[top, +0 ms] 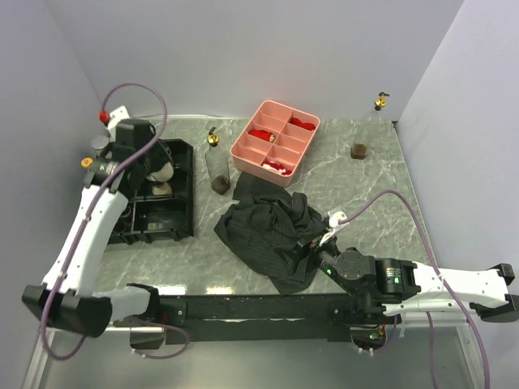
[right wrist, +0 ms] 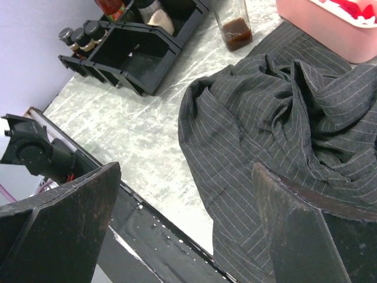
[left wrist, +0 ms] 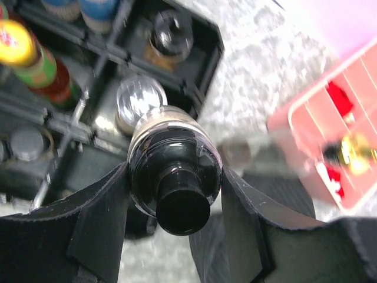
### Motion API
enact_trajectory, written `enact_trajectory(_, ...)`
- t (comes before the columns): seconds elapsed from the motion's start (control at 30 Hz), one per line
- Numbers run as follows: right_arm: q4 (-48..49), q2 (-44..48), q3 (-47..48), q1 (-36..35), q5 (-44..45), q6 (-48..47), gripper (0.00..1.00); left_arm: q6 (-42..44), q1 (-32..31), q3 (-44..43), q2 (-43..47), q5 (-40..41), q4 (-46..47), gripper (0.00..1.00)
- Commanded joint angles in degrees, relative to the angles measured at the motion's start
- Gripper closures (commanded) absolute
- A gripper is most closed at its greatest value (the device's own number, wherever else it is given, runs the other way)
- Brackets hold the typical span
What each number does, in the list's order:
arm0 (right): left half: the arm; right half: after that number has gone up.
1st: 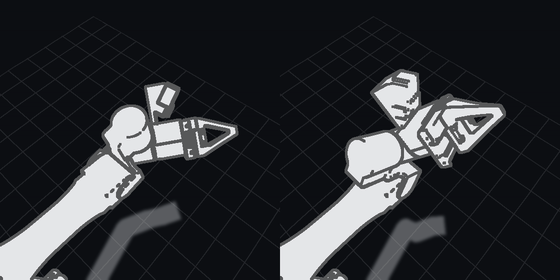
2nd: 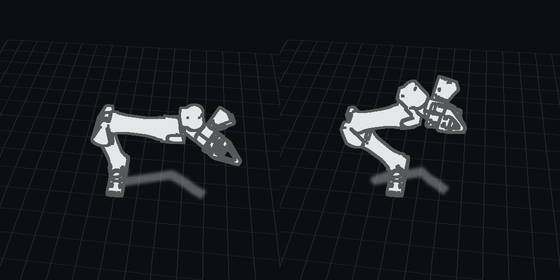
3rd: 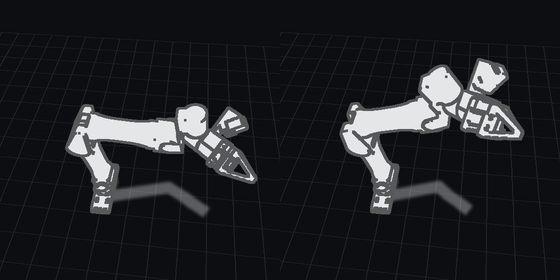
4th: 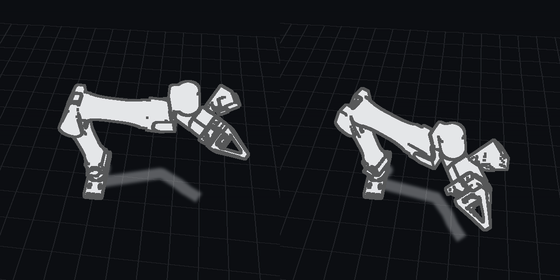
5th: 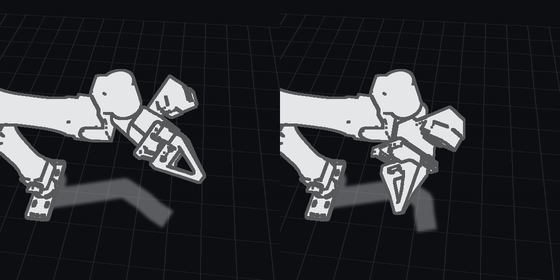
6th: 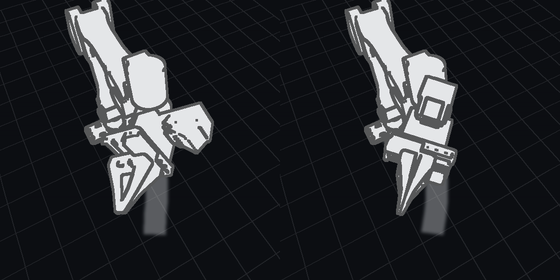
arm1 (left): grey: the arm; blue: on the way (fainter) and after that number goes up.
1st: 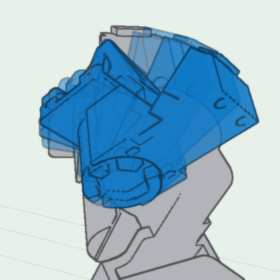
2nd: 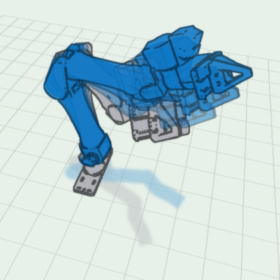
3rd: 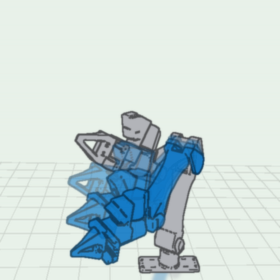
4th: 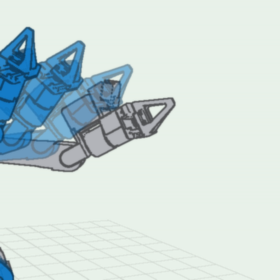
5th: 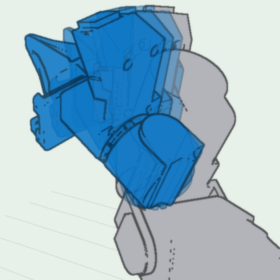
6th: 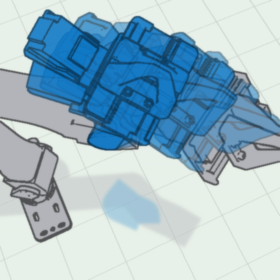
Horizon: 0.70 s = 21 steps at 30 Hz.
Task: Organize the condiment bottles
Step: Place the bottle in the storage box.
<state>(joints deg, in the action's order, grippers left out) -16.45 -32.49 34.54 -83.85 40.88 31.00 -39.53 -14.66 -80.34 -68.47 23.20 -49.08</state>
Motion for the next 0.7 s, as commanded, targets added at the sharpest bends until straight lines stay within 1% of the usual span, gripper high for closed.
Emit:
enact_trajectory(0.0,1.8,1.6,-1.3,-0.3,0.1,0.2,0.0,7.1,6.7,-4.9,-4.3,-11.9,12.6,0.99)
enact_trajectory(0.13,0.6,1.6,-1.1,-0.3,1.7,-0.2,0.0,8.9,8.1,-9.8,-9.7,-15.4,17.2,0.99)
enact_trajectory(0.3,2.1,1.9,-1.6,-0.3,2.1,-1.7,0.0,9.6,8.6,-14.7,-18.0,-18.4,18.3,0.99)
enact_trajectory(0.4,2.8,1.4,-1.3,-0.3,2.4,-2.6,0.0,9.6,8.8,-16.2,-22.1,-18.7,19.2,0.99)
enact_trajectory(0.5,1.2,0.7,0.0,-0.3,2.4,-2.6,0.0,9.9,9.1,-17.6,-26.1,-19.3,20.2,0.99)
enact_trajectory(0.67,0.5,2.5,0.6,-0.3,2.6,-3.2,0.0,11.7,9.3,-21.8,-33.7,-19.6,19.6,0.99)
